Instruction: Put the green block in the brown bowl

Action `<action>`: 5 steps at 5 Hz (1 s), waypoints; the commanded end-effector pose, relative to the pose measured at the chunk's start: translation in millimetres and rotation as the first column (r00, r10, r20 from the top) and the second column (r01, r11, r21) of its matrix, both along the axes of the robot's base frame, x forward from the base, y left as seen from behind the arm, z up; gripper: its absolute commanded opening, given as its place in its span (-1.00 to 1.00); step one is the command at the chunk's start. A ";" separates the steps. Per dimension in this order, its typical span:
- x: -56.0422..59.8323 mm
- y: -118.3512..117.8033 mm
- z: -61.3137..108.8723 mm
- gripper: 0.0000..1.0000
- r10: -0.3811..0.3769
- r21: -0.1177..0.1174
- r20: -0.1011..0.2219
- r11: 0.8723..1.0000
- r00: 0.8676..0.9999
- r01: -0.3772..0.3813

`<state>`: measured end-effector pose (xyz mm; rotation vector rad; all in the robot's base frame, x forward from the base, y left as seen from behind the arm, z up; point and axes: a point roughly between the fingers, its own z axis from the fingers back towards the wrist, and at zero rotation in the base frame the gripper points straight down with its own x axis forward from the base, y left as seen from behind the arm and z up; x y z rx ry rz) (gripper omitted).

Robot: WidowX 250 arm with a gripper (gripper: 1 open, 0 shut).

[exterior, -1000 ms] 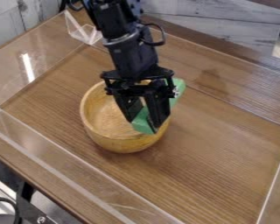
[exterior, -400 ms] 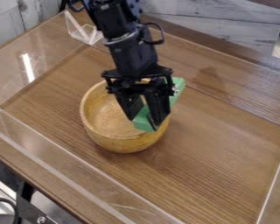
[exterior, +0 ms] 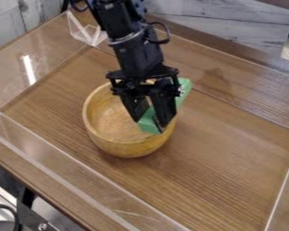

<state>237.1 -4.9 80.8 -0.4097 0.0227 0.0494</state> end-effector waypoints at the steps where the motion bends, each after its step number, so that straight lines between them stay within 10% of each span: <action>1: 14.0 6.9 11.8 -1.00 0.005 0.010 0.066 1.000 0.998 -0.006; 5: 16.9 8.7 8.9 -1.00 -0.002 0.001 0.055 1.000 0.998 0.002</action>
